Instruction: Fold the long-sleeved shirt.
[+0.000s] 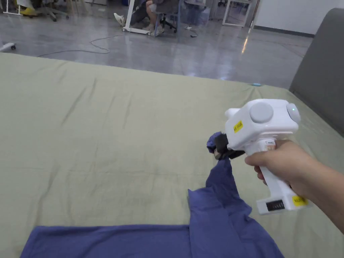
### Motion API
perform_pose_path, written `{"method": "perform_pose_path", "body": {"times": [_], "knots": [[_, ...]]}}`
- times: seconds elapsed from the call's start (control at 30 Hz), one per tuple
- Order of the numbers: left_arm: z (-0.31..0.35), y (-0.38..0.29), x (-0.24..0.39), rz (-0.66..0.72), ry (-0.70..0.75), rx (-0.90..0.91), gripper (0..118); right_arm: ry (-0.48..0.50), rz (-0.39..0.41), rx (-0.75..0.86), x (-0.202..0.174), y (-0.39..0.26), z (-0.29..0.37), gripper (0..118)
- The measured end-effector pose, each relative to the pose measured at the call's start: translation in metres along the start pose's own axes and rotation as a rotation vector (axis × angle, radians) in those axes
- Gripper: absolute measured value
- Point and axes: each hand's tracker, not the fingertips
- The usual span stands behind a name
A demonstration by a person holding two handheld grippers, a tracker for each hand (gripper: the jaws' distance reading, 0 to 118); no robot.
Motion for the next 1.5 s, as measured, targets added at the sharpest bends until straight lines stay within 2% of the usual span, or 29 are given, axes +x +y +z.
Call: {"method": "perform_pose_path", "body": {"times": [0.13, 0.23, 0.33, 0.43, 0.53, 0.6, 0.67, 0.73, 0.77, 0.8, 0.83, 0.87, 0.93, 1.1, 1.13, 1.17, 1.23, 1.3, 1.37, 1.47, 1.5], "knots": [[0.023, -0.013, 0.011, 0.02, -0.033, 0.018, 0, -0.016, 0.075, -0.053, -0.016, -0.069, 0.039, 5], [0.041, -0.017, 0.025, 0.042, -0.047, 0.029, 0, -0.04, 0.056, -0.099, -0.021, -0.124, 0.034, 5], [0.052, -0.025, 0.031, 0.063, -0.051, 0.03, 0, -0.05, -0.033, -0.161, -0.021, -0.178, 0.016, 5], [0.06, -0.036, 0.034, 0.073, -0.049, 0.024, 0, -0.016, -0.152, -0.224, -0.018, -0.22, -0.011, 6], [0.064, -0.044, 0.034, 0.08, -0.045, 0.011, 0, -0.027, -0.179, -0.287, -0.023, -0.248, -0.036, 6], [0.067, -0.046, 0.039, 0.083, -0.042, 0.004, 0, -0.035, -0.219, -0.211, -0.024, -0.256, -0.042, 8], [0.069, -0.048, 0.04, 0.089, -0.038, 0.0, 0, -0.042, -0.239, -0.231, -0.026, -0.251, -0.036, 10], [0.069, -0.048, 0.041, 0.099, -0.038, -0.002, 0, -0.041, -0.252, -0.245, -0.024, -0.246, -0.036, 19], [0.069, -0.049, 0.042, 0.103, -0.039, -0.004, 0, -0.04, -0.242, -0.264, -0.022, -0.242, -0.033, 27], [0.069, -0.049, 0.042, 0.108, -0.046, -0.005, 0, -0.043, -0.217, -0.281, -0.021, -0.234, -0.021, 55], [0.07, -0.049, 0.042, 0.112, -0.051, -0.005, 0, -0.034, -0.21, -0.276, -0.021, -0.229, -0.005, 76], [0.072, -0.049, 0.043, 0.11, -0.054, -0.003, 0, -0.025, -0.176, -0.231, -0.022, -0.226, 0.017, 86], [0.077, -0.047, 0.045, 0.097, -0.051, 0.005, 0, -0.016, -0.132, -0.102, -0.024, -0.221, 0.066, 86], [0.078, -0.046, 0.046, 0.096, -0.052, 0.012, 0, 0.061, -0.142, 0.109, -0.035, -0.245, 0.161, 87], [0.075, -0.048, 0.046, 0.1, -0.054, 0.01, 0, 0.082, -0.142, 0.137, -0.039, -0.26, 0.167, 85], [0.072, -0.049, 0.046, 0.104, -0.056, 0.007, 0, 0.065, -0.148, 0.18, -0.045, -0.274, 0.167, 77], [0.063, -0.052, 0.044, 0.117, -0.056, -0.002, 0, -0.005, -0.105, 0.146, -0.06, -0.296, 0.157, 0], [0.053, -0.054, 0.043, 0.132, -0.055, -0.025, 0, 0.004, -0.079, 0.07, -0.071, -0.316, 0.139, 0], [0.039, -0.051, 0.039, 0.137, -0.054, -0.045, 0, 0.089, -0.126, 0.047, -0.076, -0.327, 0.126, 0], [0.015, -0.028, 0.03, 0.134, -0.046, -0.034, 0, 0.08, -0.128, 0.049, -0.076, -0.329, 0.125, 0], [0.002, -0.014, 0.025, 0.127, -0.029, -0.025, 22, 0.079, -0.128, 0.048, -0.074, -0.328, 0.123, 0]]}}
